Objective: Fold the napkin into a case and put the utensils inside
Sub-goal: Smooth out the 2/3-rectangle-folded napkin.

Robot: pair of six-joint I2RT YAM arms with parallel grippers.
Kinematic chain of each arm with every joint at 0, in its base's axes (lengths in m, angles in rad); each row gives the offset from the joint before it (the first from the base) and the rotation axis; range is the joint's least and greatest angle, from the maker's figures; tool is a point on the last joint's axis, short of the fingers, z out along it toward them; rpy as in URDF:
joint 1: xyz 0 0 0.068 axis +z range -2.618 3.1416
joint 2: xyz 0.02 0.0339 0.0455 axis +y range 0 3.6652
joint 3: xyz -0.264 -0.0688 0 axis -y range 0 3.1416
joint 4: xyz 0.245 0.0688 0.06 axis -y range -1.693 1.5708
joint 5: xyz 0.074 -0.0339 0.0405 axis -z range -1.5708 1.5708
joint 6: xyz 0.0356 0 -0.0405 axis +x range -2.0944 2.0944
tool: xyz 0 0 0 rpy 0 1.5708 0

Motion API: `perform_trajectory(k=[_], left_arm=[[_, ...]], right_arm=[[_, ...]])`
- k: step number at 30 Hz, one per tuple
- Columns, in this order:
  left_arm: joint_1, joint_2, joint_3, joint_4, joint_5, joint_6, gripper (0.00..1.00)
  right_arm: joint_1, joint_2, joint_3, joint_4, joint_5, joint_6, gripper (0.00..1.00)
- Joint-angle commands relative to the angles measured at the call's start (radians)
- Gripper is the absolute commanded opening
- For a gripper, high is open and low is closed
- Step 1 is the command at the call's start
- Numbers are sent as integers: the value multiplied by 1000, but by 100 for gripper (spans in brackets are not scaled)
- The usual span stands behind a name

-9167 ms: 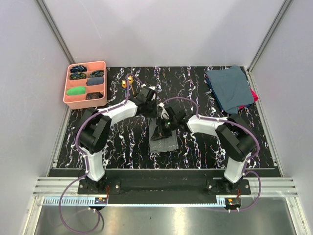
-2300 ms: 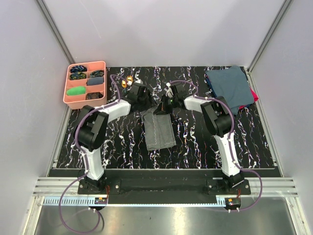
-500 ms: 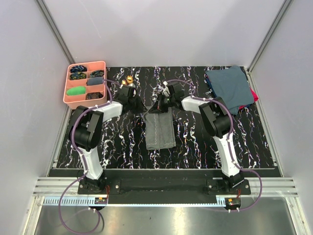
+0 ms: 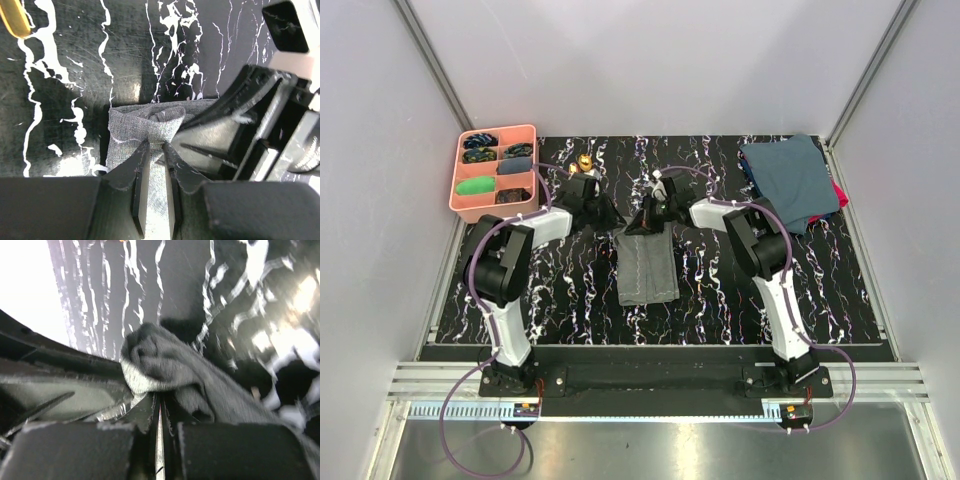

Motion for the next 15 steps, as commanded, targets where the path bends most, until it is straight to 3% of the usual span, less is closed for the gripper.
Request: perform_trajectory(k=[1,3,6,15], left_arm=[[-9,29,28,63,39,-18,20],[-11,35,35,65,42,-19,20],[-14,37,39,69,48,-25,20],[-41,60,62,80,51,-48,20]], right_arm=[[-1,-158,-43,-89,63,-68,6],[-10,-200,-63,-146,104,-113,16],[-27,-263,-89,-206,146,-160,22],[-53,-303,-158,-233,180,-199,25]])
